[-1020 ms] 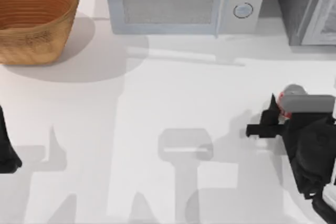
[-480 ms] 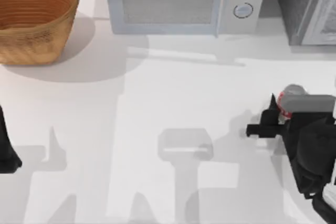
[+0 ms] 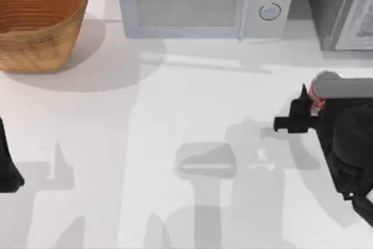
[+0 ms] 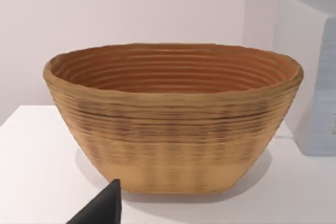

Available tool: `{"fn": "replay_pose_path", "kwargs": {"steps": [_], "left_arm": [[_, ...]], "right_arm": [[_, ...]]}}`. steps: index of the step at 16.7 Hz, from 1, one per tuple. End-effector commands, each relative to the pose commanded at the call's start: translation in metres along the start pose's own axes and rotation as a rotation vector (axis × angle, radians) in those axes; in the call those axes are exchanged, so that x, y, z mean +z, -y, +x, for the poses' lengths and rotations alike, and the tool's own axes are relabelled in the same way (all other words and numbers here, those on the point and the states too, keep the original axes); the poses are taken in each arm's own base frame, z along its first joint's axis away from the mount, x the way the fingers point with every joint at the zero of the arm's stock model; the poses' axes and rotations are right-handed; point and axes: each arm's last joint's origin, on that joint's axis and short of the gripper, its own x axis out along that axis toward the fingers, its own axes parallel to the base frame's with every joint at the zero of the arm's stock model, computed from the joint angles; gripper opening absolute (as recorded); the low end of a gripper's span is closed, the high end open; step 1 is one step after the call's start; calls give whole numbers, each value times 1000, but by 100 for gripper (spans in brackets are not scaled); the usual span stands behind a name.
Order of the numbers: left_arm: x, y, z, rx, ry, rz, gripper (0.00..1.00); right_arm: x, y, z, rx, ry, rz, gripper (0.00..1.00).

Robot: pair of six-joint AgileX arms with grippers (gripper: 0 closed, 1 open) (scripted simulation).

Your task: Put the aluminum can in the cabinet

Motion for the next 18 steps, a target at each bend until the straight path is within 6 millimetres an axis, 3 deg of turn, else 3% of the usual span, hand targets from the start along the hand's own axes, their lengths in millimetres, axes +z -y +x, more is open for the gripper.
{"fn": "replay_pose_path", "kwargs": {"steps": [6, 9, 18], "left_arm": [[0, 0, 0, 0, 0, 0, 100], [0, 0, 0, 0, 0, 0, 100], [0, 0, 0, 0, 0, 0, 100]], "right_arm": [[67, 4, -19, -5, 1, 4, 0], [91, 7, -30, -4, 19, 15, 0], [100, 12, -37, 3, 36, 19, 0]]}}
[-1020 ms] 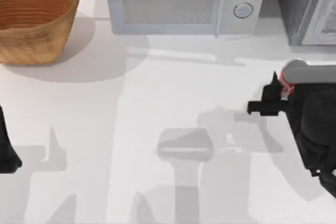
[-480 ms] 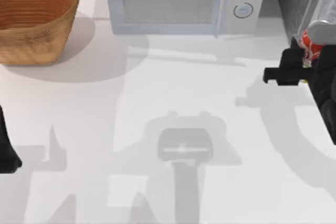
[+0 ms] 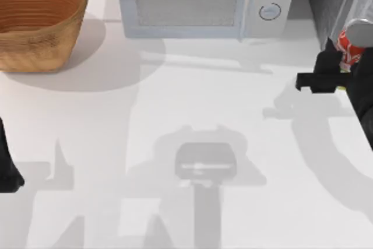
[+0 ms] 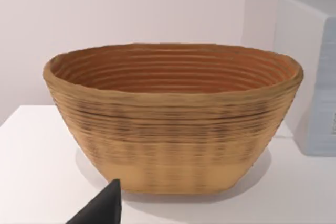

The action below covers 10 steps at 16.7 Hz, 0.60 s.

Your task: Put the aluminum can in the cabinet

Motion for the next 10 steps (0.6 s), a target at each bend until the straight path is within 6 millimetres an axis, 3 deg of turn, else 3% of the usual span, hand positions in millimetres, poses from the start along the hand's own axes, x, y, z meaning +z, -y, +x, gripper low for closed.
{"fn": "replay_pose_path", "kwargs": {"steps": [5, 10], "left_arm": [[0, 0, 0, 0, 0, 0, 100], [0, 0, 0, 0, 0, 0, 100]], "right_arm": [[28, 30, -33, 28, 105, 24, 0], [44, 79, -101, 40, 307, 74, 0]]}}
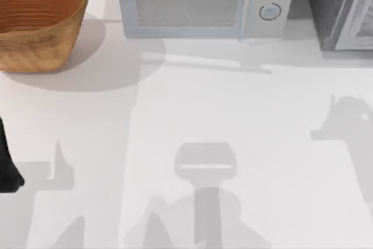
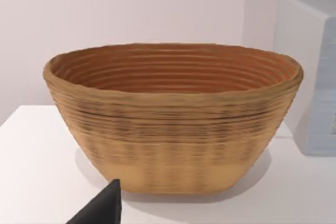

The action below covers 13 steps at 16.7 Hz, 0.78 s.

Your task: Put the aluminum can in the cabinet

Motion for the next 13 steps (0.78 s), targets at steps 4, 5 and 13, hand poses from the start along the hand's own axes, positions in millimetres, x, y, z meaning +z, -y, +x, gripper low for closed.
{"fn": "replay_pose_path", "kwargs": {"steps": [4, 5, 13], "left_arm": [[0, 0, 0, 0, 0, 0, 100], [0, 0, 0, 0, 0, 0, 100], [0, 0, 0, 0, 0, 0, 100]], "right_arm": [[-23, 23, -42, -8, 28, -29, 0], [-35, 27, -48, -12, 1, -41, 0], [-81, 38, -58, -30, -124, -77, 0]]}}
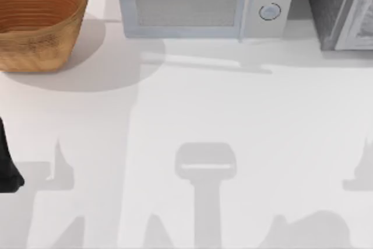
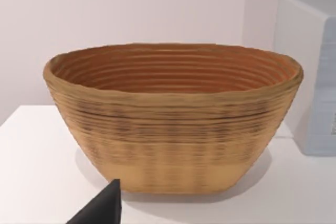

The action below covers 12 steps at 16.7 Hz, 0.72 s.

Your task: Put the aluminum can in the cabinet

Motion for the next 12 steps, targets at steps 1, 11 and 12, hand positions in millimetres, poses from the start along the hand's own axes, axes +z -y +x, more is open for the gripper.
{"fn": "replay_pose_path", "kwargs": {"steps": [1, 11, 12], "left_arm": [[0, 0, 0, 0, 0, 0, 100], [0, 0, 0, 0, 0, 0, 100], [0, 0, 0, 0, 0, 0, 100]], "right_arm": [[0, 0, 0, 2, -2, 3, 0], [113, -7, 16, 8, -58, -3, 0], [136, -8, 22, 7, -59, -4, 0]]}}
